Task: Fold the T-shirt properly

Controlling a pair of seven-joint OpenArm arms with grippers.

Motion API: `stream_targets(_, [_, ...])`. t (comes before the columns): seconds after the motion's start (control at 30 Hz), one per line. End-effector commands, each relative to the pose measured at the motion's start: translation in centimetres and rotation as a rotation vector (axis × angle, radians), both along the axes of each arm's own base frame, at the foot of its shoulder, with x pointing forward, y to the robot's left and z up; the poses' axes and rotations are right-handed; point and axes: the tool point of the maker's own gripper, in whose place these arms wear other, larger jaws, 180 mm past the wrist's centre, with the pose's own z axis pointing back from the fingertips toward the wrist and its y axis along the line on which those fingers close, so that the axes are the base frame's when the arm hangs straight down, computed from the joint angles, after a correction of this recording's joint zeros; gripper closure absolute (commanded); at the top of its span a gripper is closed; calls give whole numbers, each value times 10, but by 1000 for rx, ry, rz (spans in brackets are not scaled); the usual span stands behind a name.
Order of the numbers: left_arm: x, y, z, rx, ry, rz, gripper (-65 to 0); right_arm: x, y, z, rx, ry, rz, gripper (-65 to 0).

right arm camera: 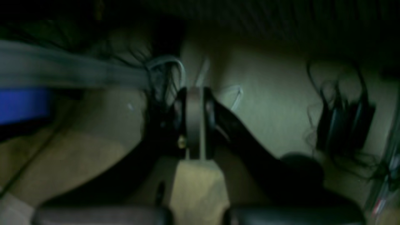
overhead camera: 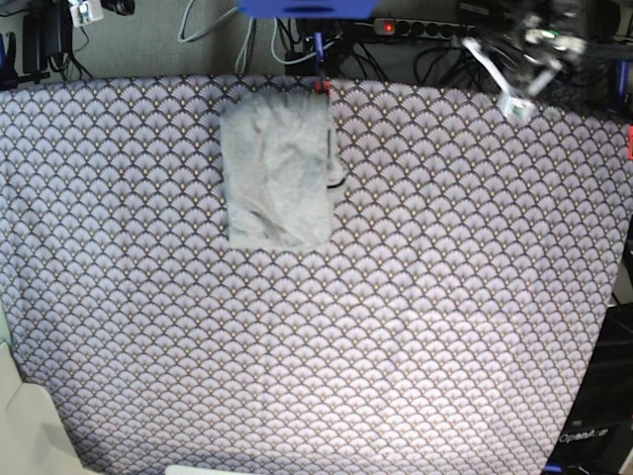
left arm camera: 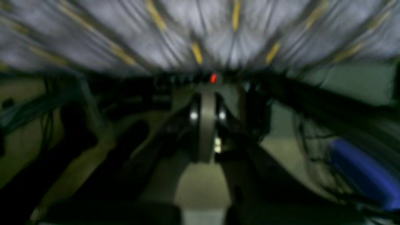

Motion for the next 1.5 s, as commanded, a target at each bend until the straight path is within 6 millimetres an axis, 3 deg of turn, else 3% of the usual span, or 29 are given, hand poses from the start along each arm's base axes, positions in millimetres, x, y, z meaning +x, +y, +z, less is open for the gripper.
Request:
stream_targets(0.0, [-3, 0, -8, 8, -5, -6, 0, -7, 0, -3, 19, 1, -19, 0])
stream_targets(0.23, [-38, -24, -70, -31, 50, 13, 0, -19, -13, -53, 34, 67, -142, 0])
stream_targets(0.37, [-58, -40, -93, -73, 66, 15, 0, -29, -20, -74, 57, 101, -229, 0])
stream_targets(0.43, [-71, -39, -102, -76, 76, 28, 0, -31, -24, -81, 71, 107, -270, 0])
stream_targets(0.57, [-83, -43, -123, -94, 78, 73, 0, -40, -15, -94, 122, 165, -305, 0])
stream_targets(0.7, [-102, -40, -150, -97, 132, 135, 0, -35, 9, -106, 161, 239, -222, 0])
stream_targets(0.9, [-124, -50, -172, -111, 142, 226, 0, -37, -6, -124, -32, 336, -81, 0])
stream_targets(1.03, [-121, -62, -177, -115, 121, 267, 0, -28, -14, -131, -121, 362, -67, 0])
stream_targets(1.1, [-91, -62, -176, -120, 40, 278, 0, -27, -25, -133, -195, 386, -68, 0])
stream_targets(1.17, [-76, -63, -176, -124, 17, 280, 0, -23, -25, -137, -247, 384, -74, 0])
stream_targets(1.23, [-76, -72, -177, -130, 30, 283, 0, -20, -24, -139, -301, 377, -76, 0])
stream_targets(1.37, [-73, -63, -179, -3, 35, 265, 0, -20, -13, -143, -354, 369, -85, 0])
stream_targets(1.47, [-69, -65, -181, -6, 60, 265, 0, -6, -6, -144, -387, 341, -109, 0])
